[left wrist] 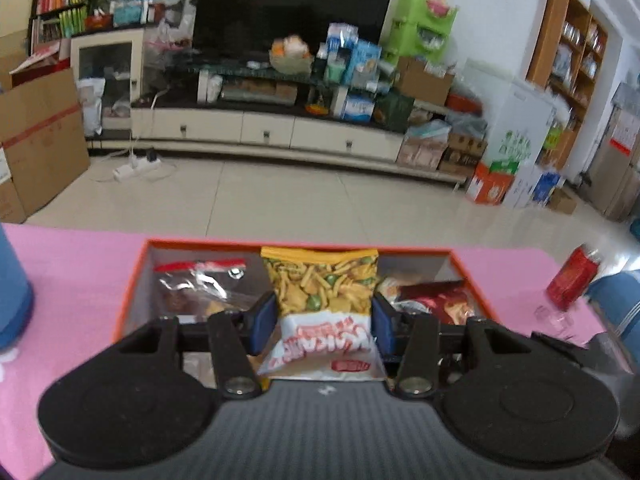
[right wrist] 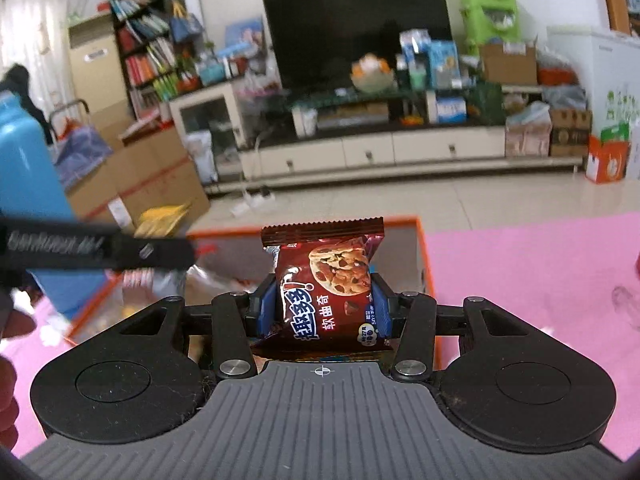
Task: Organize snacks
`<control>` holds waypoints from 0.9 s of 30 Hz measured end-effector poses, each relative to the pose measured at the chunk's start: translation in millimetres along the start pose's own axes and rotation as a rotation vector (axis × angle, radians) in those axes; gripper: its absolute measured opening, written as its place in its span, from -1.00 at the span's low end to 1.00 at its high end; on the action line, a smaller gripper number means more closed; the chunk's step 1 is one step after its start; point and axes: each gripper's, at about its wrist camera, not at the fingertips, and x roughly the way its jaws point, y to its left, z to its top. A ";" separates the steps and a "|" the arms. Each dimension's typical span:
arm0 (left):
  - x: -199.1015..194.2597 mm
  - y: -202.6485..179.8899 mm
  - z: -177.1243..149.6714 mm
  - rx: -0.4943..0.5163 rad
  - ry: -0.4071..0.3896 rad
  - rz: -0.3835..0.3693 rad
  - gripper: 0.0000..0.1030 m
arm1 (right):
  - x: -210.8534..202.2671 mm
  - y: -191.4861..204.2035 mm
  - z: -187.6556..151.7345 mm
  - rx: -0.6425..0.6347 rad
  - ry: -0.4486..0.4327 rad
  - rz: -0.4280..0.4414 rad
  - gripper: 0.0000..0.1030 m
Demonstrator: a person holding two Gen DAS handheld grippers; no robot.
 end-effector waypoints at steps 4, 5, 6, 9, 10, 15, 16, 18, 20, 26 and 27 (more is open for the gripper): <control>24.6 -1.5 -13.8 0.044 0.008 0.024 0.13 | 20.5 8.4 -11.9 -0.093 0.016 -0.041 -0.38; 24.7 -2.5 -14.9 0.056 0.000 0.023 0.21 | 21.3 10.9 -11.7 -0.105 0.017 -0.037 -0.28; 22.9 -2.8 -15.3 0.053 -0.003 0.017 0.29 | 20.8 10.0 -12.7 -0.106 0.018 -0.026 -0.24; 4.6 1.4 -16.2 0.023 -0.026 -0.014 0.46 | 17.3 7.8 -9.8 -0.082 0.016 -0.009 0.04; -5.9 0.6 -16.6 0.016 -0.043 -0.011 0.56 | 13.4 6.2 -7.1 -0.073 0.012 -0.005 0.12; -72.7 7.4 -32.4 0.016 -0.132 0.026 0.95 | -26.1 -2.3 0.0 0.001 -0.038 0.006 0.57; -85.6 9.7 -38.2 0.017 -0.133 0.026 0.96 | -35.6 -3.9 -2.5 0.014 -0.041 0.004 0.59; -109.9 16.1 -54.7 0.014 -0.128 0.031 0.96 | -54.6 -7.1 -8.7 0.036 -0.038 0.002 0.66; -130.1 21.1 -77.6 0.008 -0.116 0.042 0.97 | -74.2 -7.7 -17.1 0.032 -0.027 -0.002 0.72; -162.5 28.1 -145.2 -0.009 -0.024 0.114 0.97 | -143.1 -13.7 -77.5 0.054 0.001 -0.071 0.81; -166.2 29.3 -153.4 -0.012 -0.016 0.117 0.97 | -152.1 -15.4 -86.6 0.067 0.011 -0.074 0.81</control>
